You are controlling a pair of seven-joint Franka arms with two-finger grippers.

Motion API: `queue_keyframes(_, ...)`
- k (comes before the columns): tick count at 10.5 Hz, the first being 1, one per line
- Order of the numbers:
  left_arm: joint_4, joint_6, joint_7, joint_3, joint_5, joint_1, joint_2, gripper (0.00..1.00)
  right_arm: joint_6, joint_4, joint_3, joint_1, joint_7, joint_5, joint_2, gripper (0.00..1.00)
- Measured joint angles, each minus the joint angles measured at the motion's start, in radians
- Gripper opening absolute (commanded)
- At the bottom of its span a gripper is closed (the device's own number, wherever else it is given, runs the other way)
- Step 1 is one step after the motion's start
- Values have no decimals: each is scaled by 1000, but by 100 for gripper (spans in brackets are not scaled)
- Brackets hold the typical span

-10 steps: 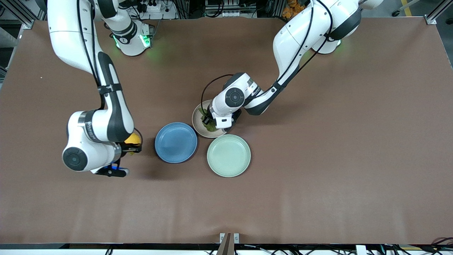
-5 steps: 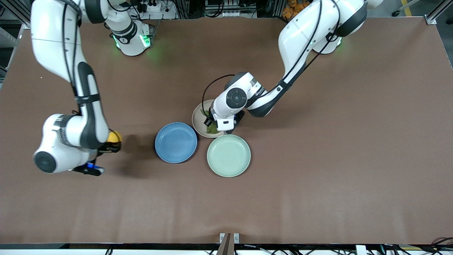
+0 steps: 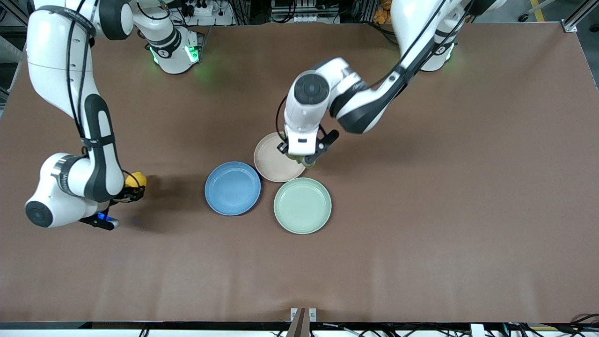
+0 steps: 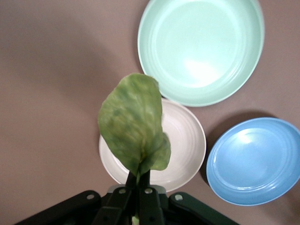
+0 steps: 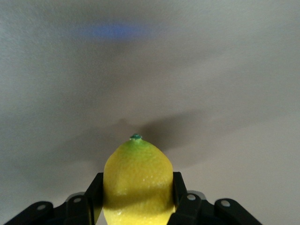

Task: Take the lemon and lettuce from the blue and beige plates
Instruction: 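Lift the lemon off the blue plate while the left gripper lifts the lettuce, then set the lemon on the table while the left gripper lowers the lettuce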

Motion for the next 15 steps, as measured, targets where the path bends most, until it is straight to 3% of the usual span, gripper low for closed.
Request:
queue_keyframes(3, -2, -170, 252, 18, 20, 85, -89, 0, 2, -2, 3, 8, 0, 0, 5, 71)
queue_keyframes(5, -3, -253, 461, 74, 20, 128, -134, 0, 2, 9, 2, 8, 0, 0, 1, 100)
queue_keyframes(10, -10, -359, 992, 275, 20, 171, -204, 0, -86, 113, 2, 22, 0, 0, -72, 100)
queue_keyframes(12, -21, -362, 1163, 344, 18, 195, -209, 0, -122, 125, 2, 33, 0, 0, -152, 100)
queue_keyframes(15, -79, -355, 1347, 417, -6, 237, -201, 0, -239, 131, 3, 36, 0, -1, -346, 100)
